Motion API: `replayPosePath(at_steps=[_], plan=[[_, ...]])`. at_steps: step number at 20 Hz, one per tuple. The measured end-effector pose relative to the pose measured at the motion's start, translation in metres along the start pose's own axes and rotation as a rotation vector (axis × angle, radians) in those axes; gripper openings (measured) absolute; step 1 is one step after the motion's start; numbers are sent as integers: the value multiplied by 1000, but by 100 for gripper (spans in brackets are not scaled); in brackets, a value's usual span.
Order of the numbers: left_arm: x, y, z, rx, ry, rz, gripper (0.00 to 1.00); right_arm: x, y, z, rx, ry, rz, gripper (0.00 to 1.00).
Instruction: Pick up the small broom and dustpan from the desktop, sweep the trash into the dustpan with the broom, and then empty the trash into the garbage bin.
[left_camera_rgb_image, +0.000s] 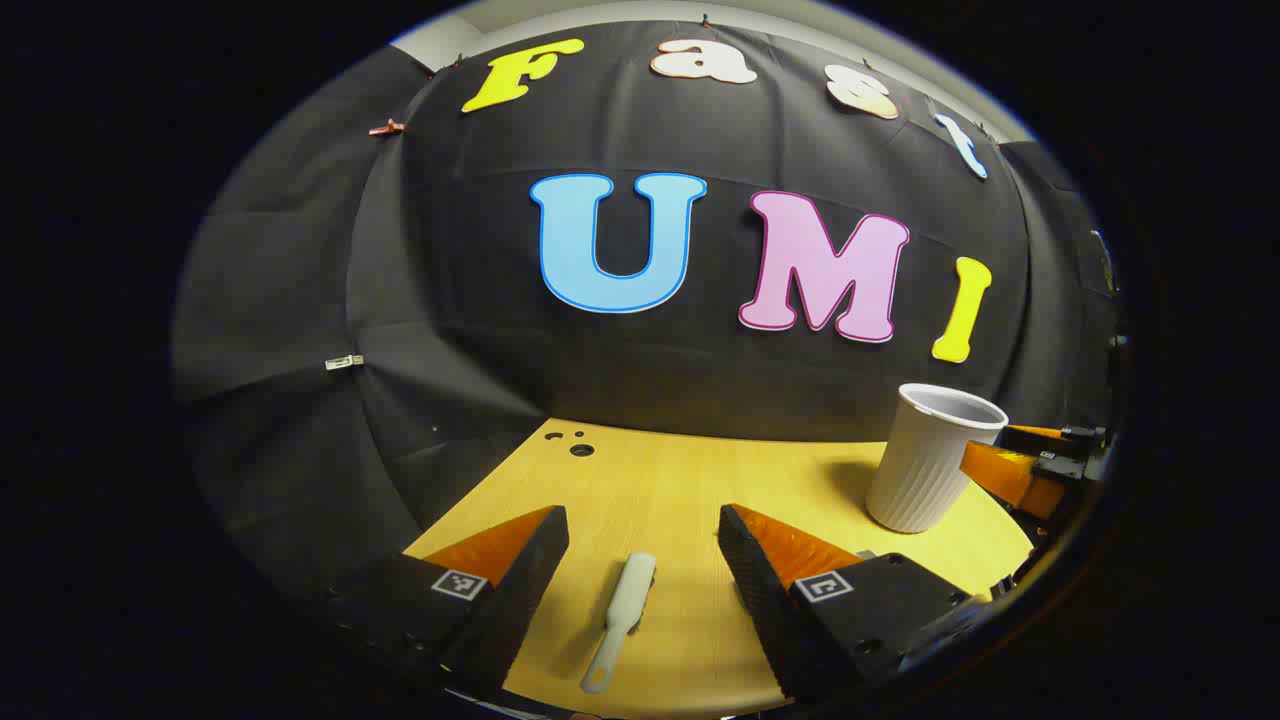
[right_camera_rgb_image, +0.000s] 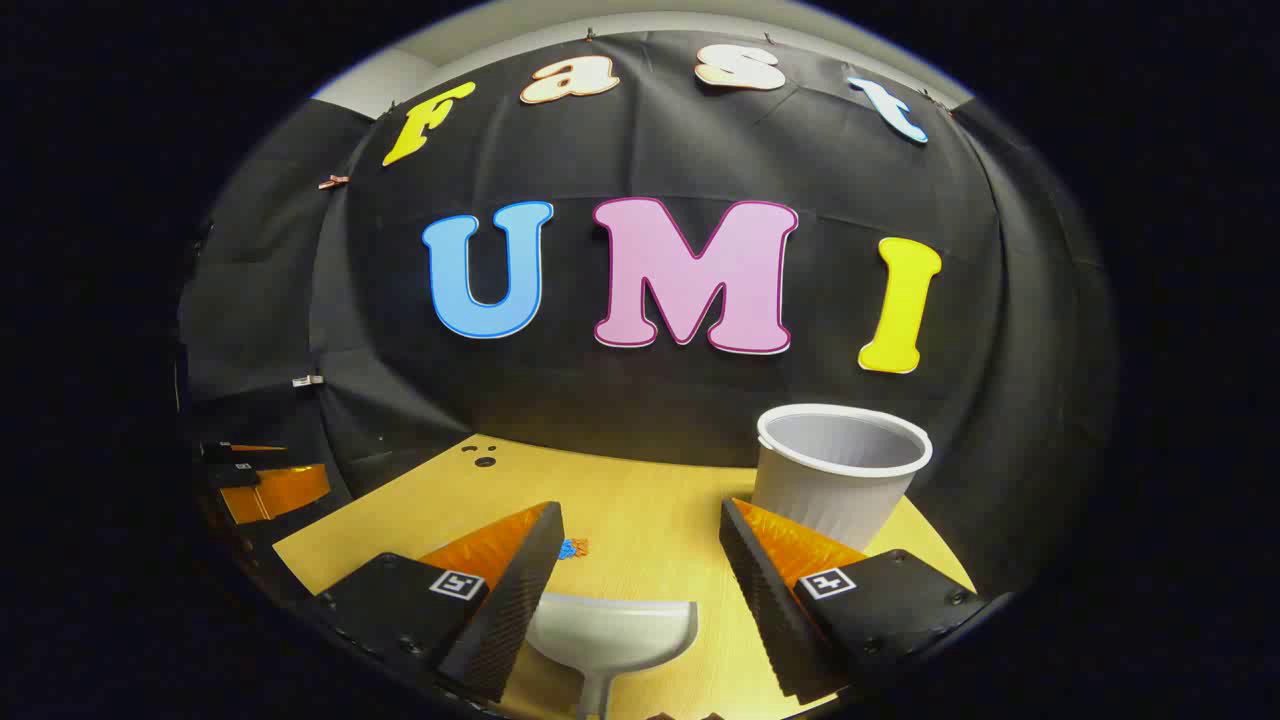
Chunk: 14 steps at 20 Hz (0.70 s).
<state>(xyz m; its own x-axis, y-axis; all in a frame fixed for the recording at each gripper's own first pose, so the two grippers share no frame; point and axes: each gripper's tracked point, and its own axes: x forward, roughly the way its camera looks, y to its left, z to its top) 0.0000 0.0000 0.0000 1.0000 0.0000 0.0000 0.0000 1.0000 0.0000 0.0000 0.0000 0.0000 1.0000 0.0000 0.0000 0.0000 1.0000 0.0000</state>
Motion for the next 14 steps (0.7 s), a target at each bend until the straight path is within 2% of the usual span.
replayPosePath(at_steps=[3,9,14], plan=[[5,3,-4,11,25,-24,96,4,8,-9,14,39,-7,98],[10,4,-16,54,62,-128,96,-2,21,-25,8,81,-30,98],[12,8,-27,37,86,-160,96,-8,29,-32,2,103,-44,98]])
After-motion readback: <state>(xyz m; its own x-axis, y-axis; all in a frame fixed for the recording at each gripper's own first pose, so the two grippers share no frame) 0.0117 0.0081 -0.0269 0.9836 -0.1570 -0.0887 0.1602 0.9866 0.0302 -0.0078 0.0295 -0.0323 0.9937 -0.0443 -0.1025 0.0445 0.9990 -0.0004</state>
